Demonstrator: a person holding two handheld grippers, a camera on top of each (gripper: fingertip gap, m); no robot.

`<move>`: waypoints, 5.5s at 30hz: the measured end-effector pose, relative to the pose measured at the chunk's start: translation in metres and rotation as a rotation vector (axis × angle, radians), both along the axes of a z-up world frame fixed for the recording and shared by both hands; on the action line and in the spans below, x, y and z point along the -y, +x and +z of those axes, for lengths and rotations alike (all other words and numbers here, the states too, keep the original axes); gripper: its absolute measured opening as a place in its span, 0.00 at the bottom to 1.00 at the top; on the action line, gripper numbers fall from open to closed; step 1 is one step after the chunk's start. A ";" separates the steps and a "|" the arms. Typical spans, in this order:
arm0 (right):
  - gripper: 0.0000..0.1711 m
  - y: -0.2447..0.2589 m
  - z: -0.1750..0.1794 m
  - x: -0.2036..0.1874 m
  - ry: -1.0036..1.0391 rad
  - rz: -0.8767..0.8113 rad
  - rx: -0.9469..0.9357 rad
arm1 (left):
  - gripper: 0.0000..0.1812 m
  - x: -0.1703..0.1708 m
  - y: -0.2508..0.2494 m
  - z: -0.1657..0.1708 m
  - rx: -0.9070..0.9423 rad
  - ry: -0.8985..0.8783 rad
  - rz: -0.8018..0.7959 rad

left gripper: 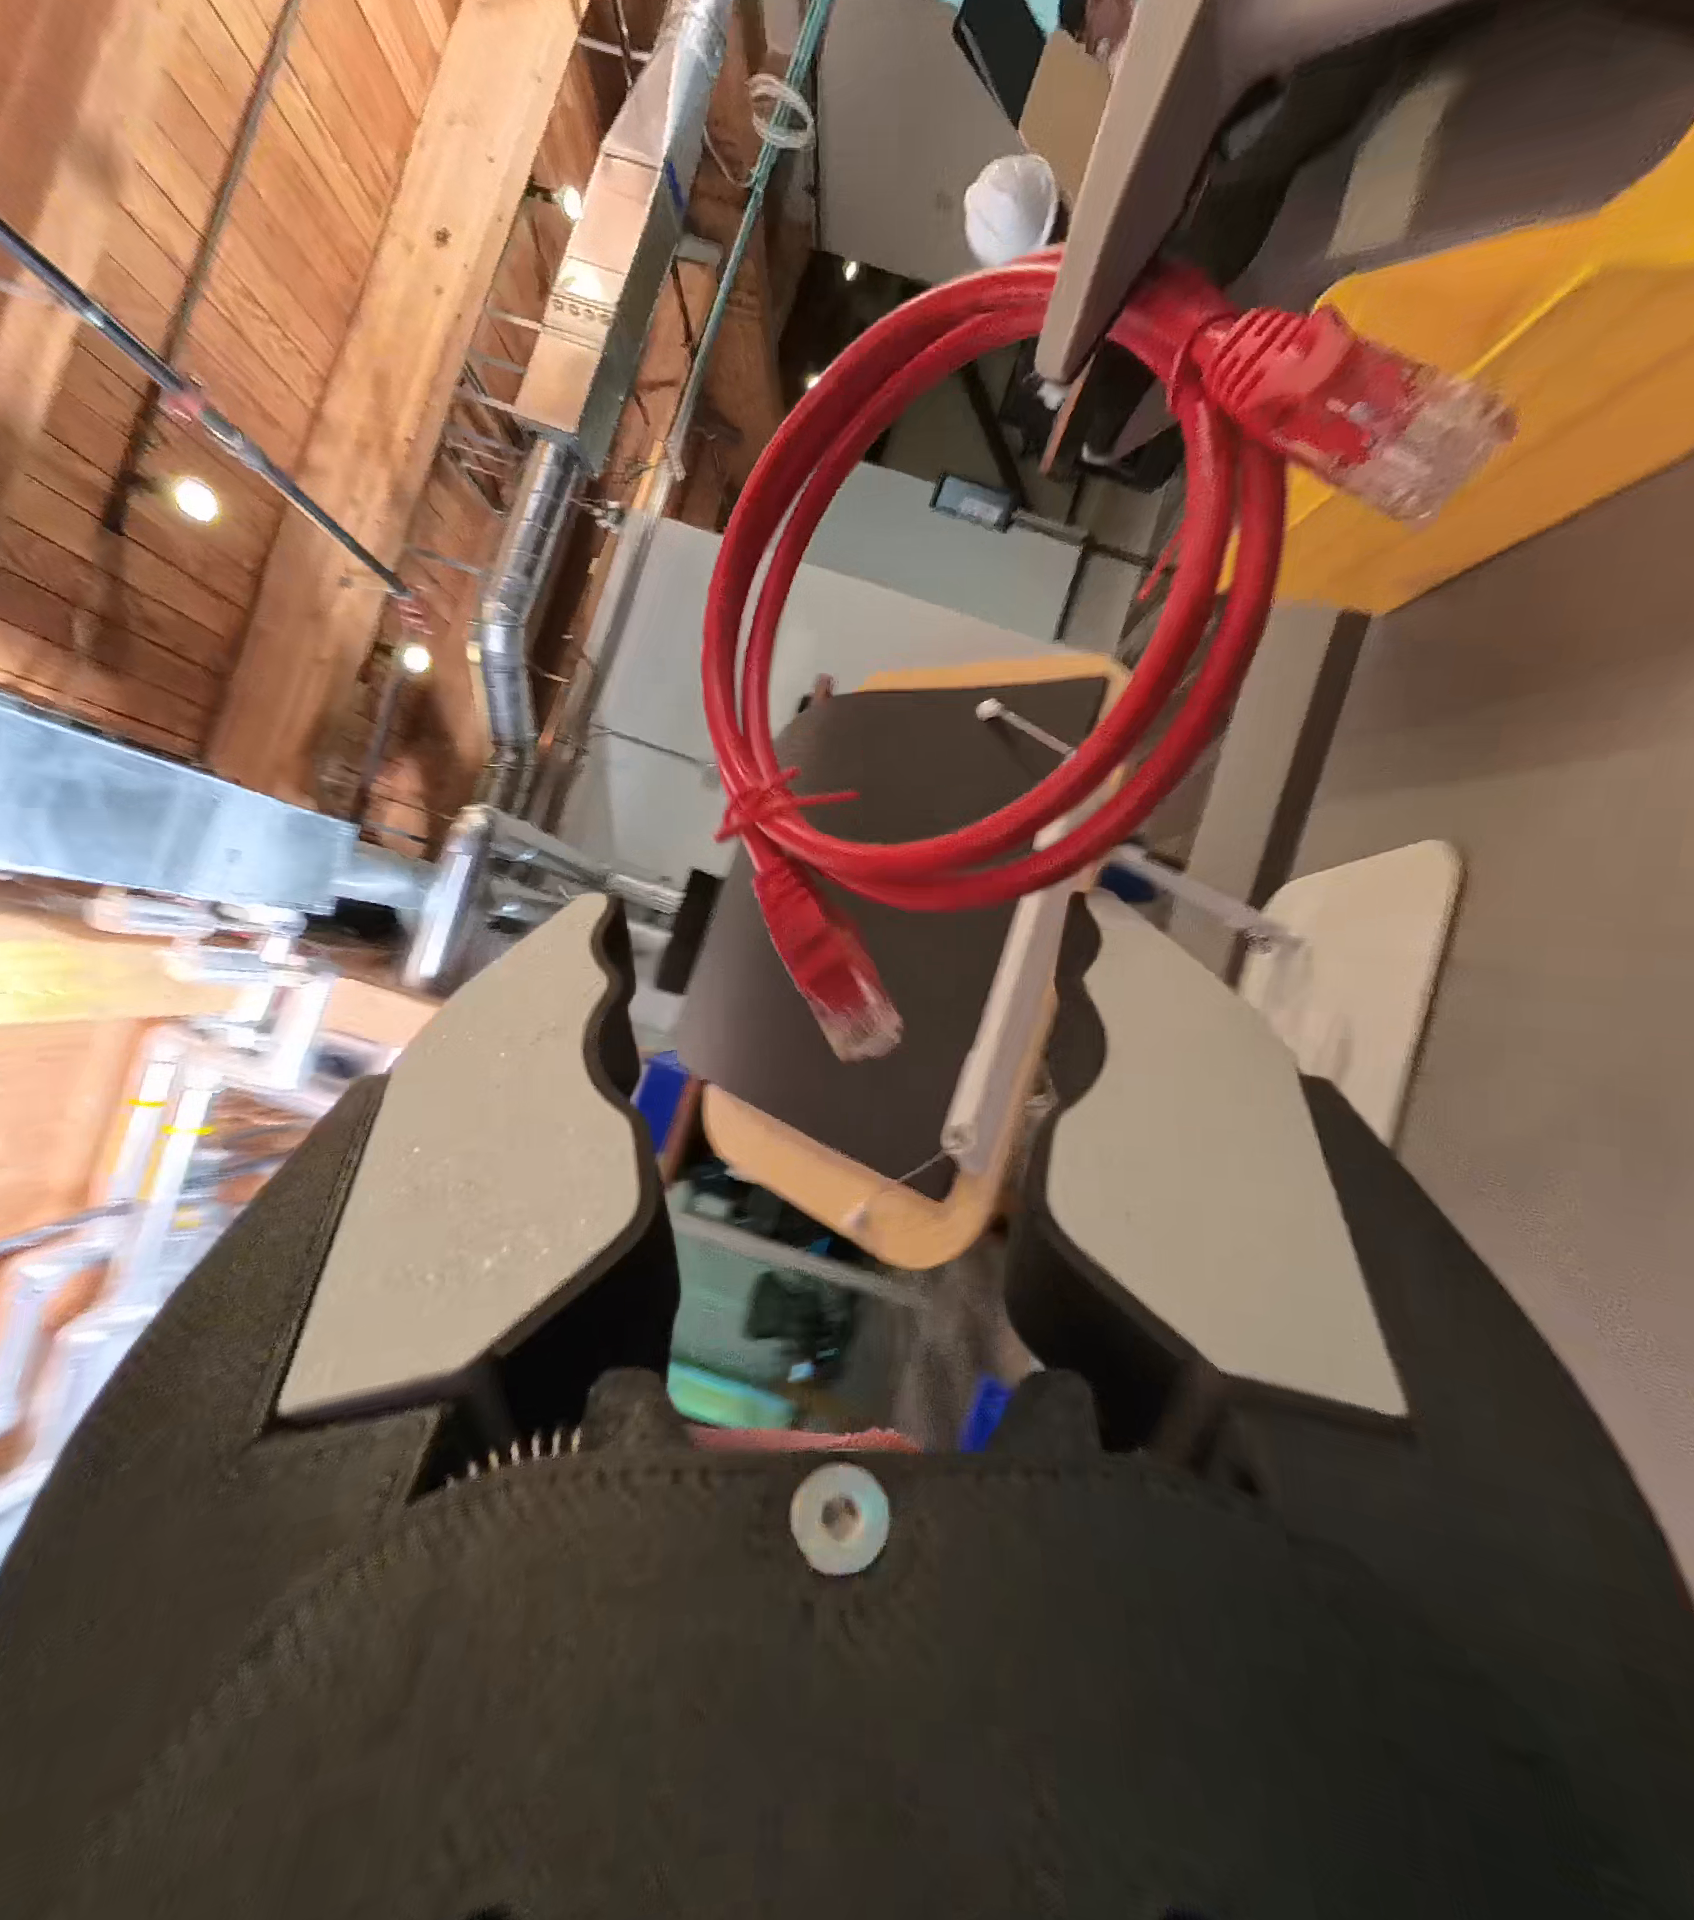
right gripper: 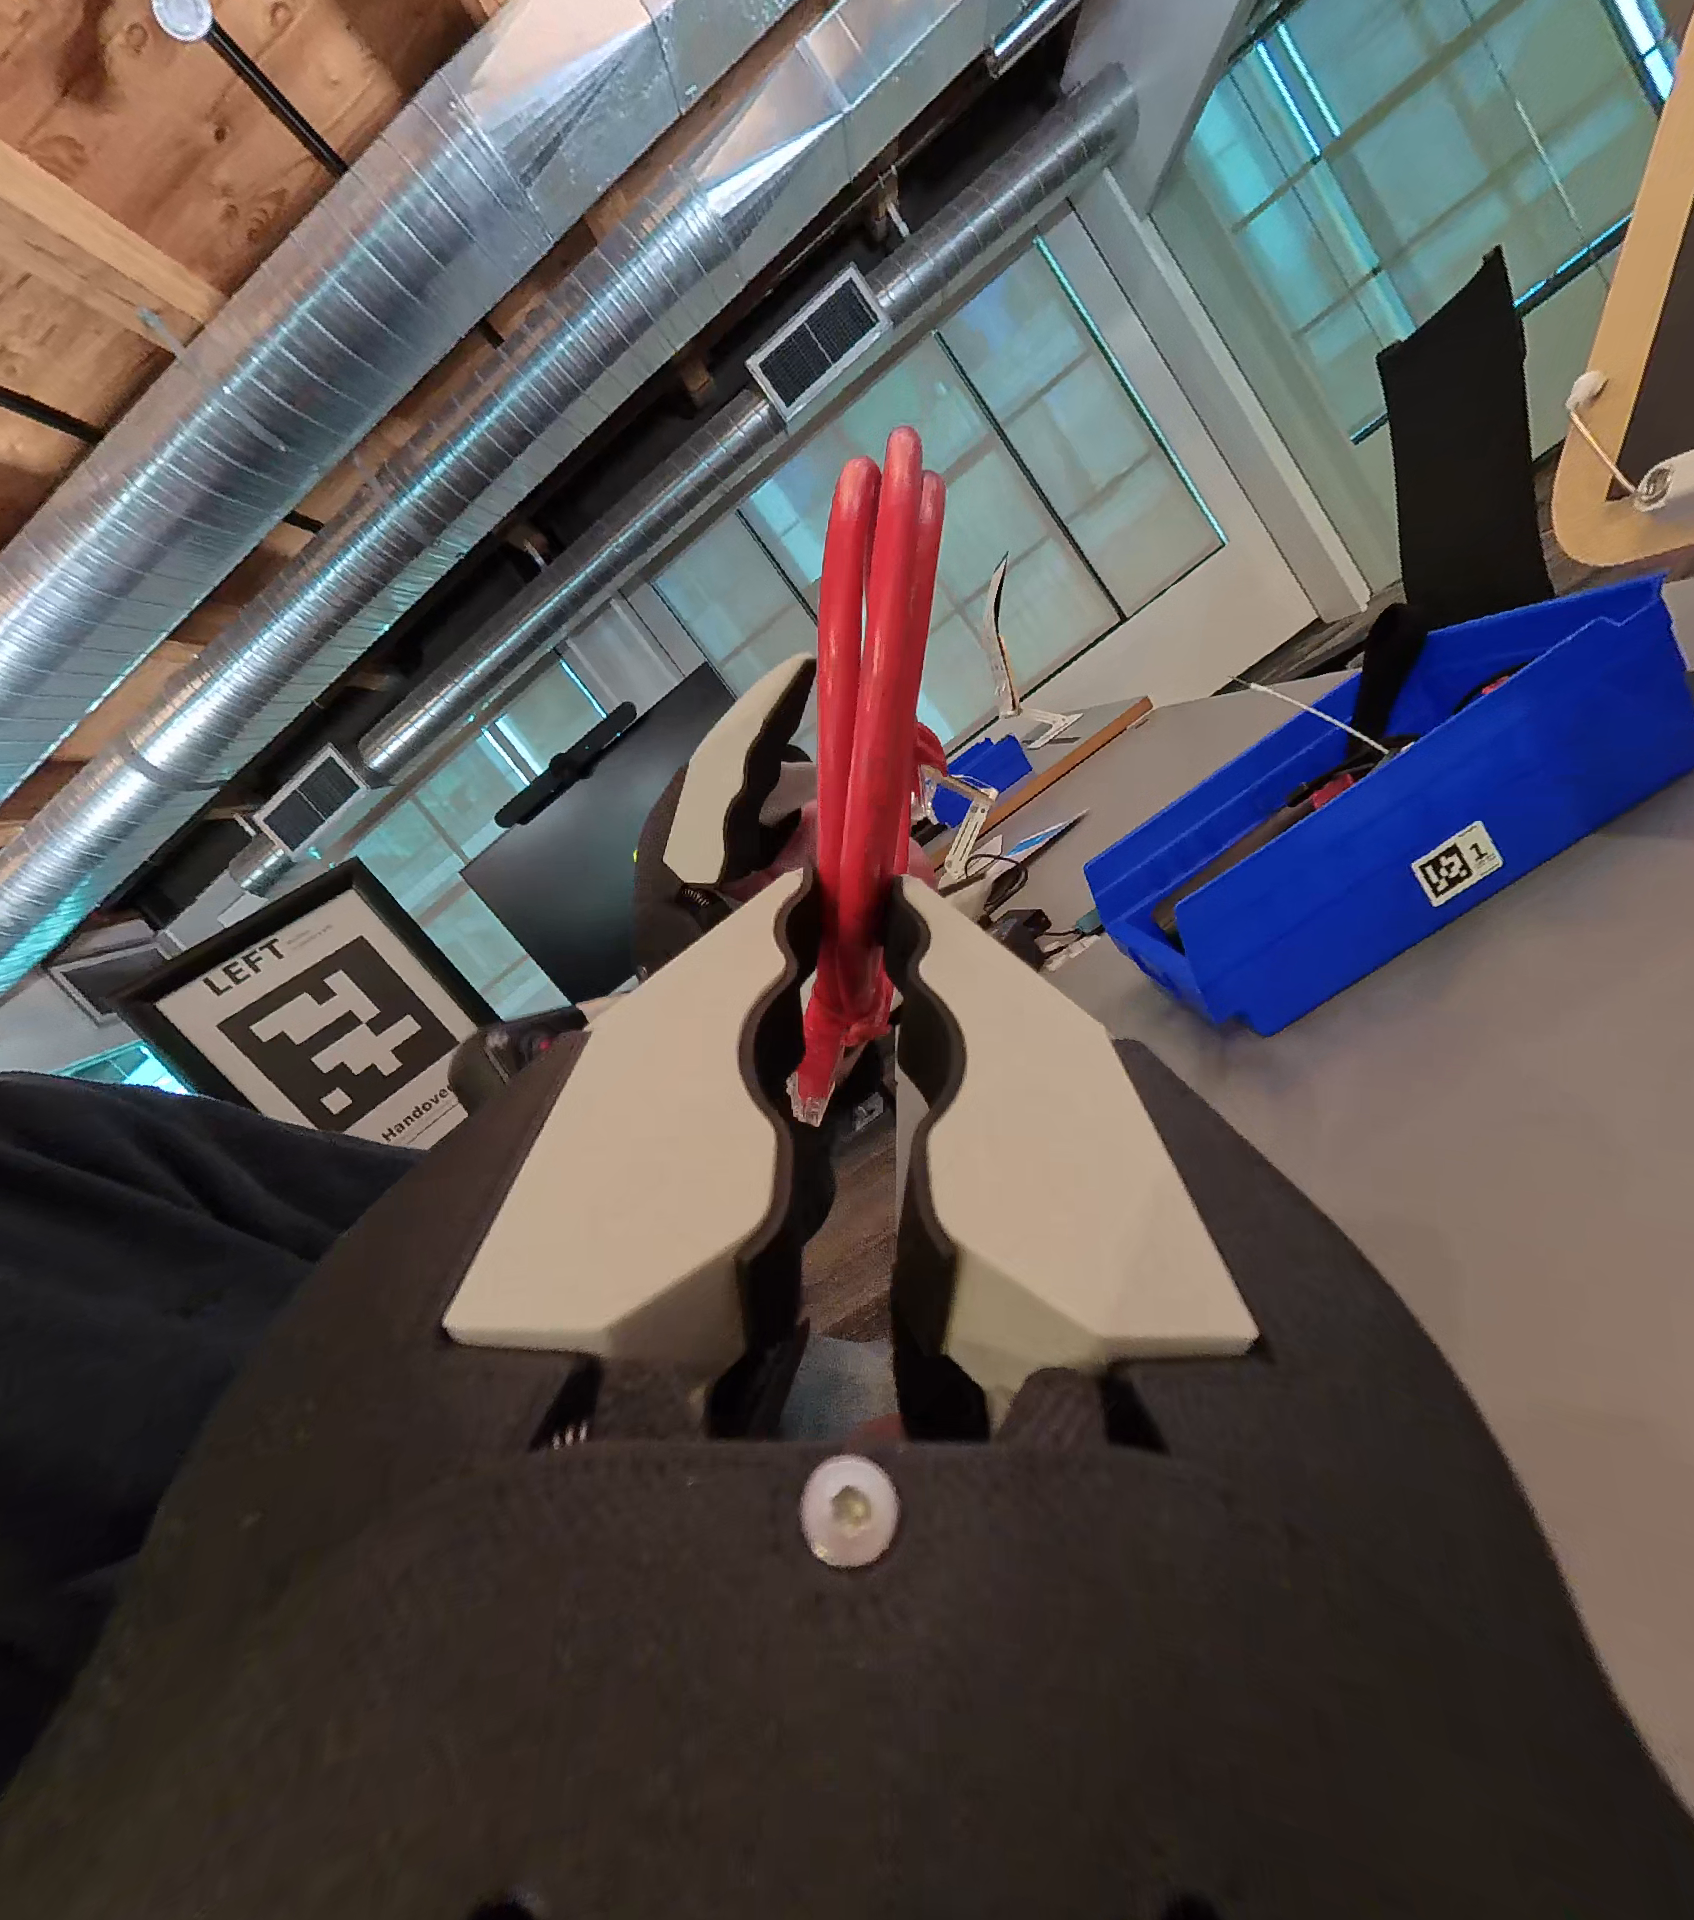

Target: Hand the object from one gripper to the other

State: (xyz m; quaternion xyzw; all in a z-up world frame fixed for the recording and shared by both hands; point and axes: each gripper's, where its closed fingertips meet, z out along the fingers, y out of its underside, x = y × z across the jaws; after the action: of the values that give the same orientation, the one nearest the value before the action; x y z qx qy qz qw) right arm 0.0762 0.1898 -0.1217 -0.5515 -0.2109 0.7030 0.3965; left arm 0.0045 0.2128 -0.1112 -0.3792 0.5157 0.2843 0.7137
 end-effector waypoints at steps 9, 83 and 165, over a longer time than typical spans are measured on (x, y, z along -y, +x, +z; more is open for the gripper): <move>0.05 -0.014 -0.003 0.013 -0.053 0.029 0.004 | 0.23 -0.016 -0.003 0.004 -0.075 0.213 0.160; 0.04 0.236 -0.061 -0.182 -0.075 -0.764 0.599 | 0.08 -0.016 -0.045 -0.056 0.962 -1.363 -0.405; 0.40 0.155 -0.053 -0.116 0.326 -0.804 1.005 | 0.19 -0.140 -0.335 -0.244 0.569 -1.540 0.892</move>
State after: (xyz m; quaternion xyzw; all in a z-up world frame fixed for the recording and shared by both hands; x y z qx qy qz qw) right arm 0.2309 0.3056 -0.1743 -0.7809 -0.2516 0.1169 0.5597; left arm -0.3308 0.3524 -0.3549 -0.9660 0.1748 0.0084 0.1903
